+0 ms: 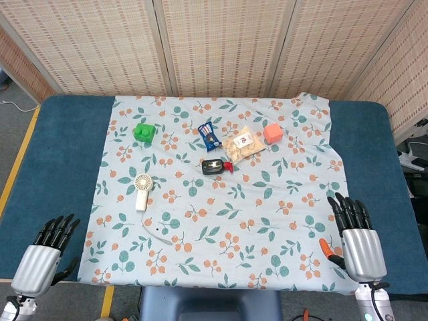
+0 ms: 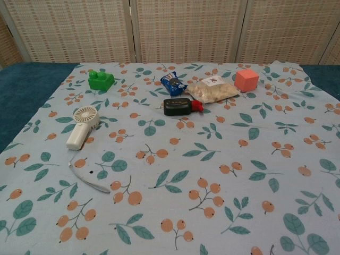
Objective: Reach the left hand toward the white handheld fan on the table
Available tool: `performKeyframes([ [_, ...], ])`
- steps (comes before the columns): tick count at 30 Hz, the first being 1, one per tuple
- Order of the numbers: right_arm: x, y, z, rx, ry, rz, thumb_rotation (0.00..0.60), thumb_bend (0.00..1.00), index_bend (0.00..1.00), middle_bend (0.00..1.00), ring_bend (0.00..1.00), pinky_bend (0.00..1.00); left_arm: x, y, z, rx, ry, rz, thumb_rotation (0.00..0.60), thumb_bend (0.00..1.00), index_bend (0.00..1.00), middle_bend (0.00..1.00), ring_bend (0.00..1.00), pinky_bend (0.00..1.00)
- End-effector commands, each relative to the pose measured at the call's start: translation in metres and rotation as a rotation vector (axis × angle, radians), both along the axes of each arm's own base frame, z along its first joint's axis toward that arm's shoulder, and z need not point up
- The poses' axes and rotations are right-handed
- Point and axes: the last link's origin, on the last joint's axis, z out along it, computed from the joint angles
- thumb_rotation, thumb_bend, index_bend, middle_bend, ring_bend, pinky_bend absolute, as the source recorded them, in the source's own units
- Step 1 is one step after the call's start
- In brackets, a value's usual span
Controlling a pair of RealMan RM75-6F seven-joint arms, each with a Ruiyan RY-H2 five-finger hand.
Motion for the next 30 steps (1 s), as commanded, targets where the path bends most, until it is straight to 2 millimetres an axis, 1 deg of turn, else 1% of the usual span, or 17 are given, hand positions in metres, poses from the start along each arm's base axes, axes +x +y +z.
performKeyframes([
  [1,-0.001,-0.001,-0.001,0.005,-0.002,-0.006,0.600,0.18,0.00,0.00,0.00,0.00,0.001,0.001,-0.006,-0.024,-0.002,-0.010,0.600,0.34,0.00,0.00,0.00,0.12],
  [3,-0.002,-0.001,-0.002,0.009,0.002,-0.007,0.600,0.19,0.00,0.00,0.00,0.00,0.004,0.006,-0.013,-0.042,-0.011,-0.034,0.600,0.36,0.00,0.00,0.00,0.15],
  [4,-0.002,-0.001,-0.002,0.008,0.004,-0.008,0.600,0.19,0.00,0.00,0.00,0.00,0.007,0.012,-0.019,-0.049,-0.019,-0.060,0.600,0.37,0.00,0.01,0.00,0.18],
  [5,-0.002,-0.002,-0.003,0.009,0.006,-0.009,0.600,0.19,0.00,0.00,0.00,0.00,0.010,0.018,-0.025,-0.047,-0.022,-0.080,0.600,0.39,0.00,0.05,0.02,0.24],
  [6,-0.003,-0.002,-0.004,0.012,0.007,-0.011,0.600,0.19,0.00,0.00,0.00,0.00,0.013,0.025,-0.033,-0.049,-0.020,-0.104,0.600,0.42,0.00,0.12,0.08,0.34],
  [7,-0.004,-0.003,-0.004,0.014,0.007,-0.014,0.600,0.18,0.00,0.00,0.00,0.00,0.017,0.036,-0.043,-0.059,-0.013,-0.132,0.600,0.45,0.00,0.23,0.17,0.46],
  [8,-0.004,-0.004,-0.005,0.015,0.009,-0.017,0.600,0.19,0.00,0.00,0.00,0.00,0.021,0.046,-0.051,-0.067,-0.013,-0.146,0.600,0.47,0.00,0.34,0.27,0.57],
  [9,-0.005,-0.004,-0.005,0.015,0.009,-0.019,0.600,0.19,0.00,0.00,0.00,0.00,0.024,0.056,-0.059,-0.076,-0.017,-0.151,0.600,0.50,0.00,0.47,0.40,0.70],
  [10,-0.006,-0.006,-0.006,0.016,0.009,-0.022,0.600,0.19,0.00,0.00,0.00,0.00,0.029,0.068,-0.070,-0.093,-0.023,-0.148,0.600,0.53,0.00,0.55,0.47,0.77],
  [11,-0.007,-0.006,-0.006,0.018,0.009,-0.024,0.600,0.19,0.00,0.00,0.00,0.00,0.031,0.077,-0.078,-0.109,-0.024,-0.141,0.600,0.57,0.00,0.66,0.57,0.86],
  [13,-0.009,-0.007,-0.007,0.020,0.009,-0.030,0.600,0.19,0.00,0.00,0.00,0.00,0.036,0.096,-0.094,-0.137,-0.001,-0.126,0.600,0.66,0.00,0.79,0.68,0.95],
  [15,-0.010,-0.008,-0.006,0.017,0.010,-0.034,0.600,0.19,0.00,0.00,0.00,0.00,0.038,0.109,-0.105,-0.149,0.022,-0.116,0.600,0.76,0.00,0.87,0.75,0.99],
  [17,-0.011,-0.008,-0.006,0.015,0.010,-0.036,0.600,0.19,0.00,0.00,0.00,0.00,0.041,0.119,-0.116,-0.157,0.043,-0.105,0.600,0.83,0.00,0.91,0.79,1.00],
  [21,-0.010,-0.007,-0.005,0.014,0.010,-0.032,0.600,0.19,0.00,0.00,0.00,0.00,0.043,0.127,-0.131,-0.176,0.058,-0.083,0.600,0.95,0.00,0.96,0.84,1.00],
  [24,-0.008,-0.006,-0.004,0.011,0.011,-0.027,0.600,0.19,0.00,0.00,0.00,0.00,0.041,0.130,-0.136,-0.177,0.076,-0.067,0.600,0.98,0.00,0.98,0.85,1.00],
  [30,-0.006,-0.005,-0.003,0.005,0.011,-0.022,0.600,0.19,0.00,0.00,0.00,0.00,0.036,0.136,-0.142,-0.179,0.125,-0.039,0.600,0.99,0.00,0.98,0.85,1.00],
])
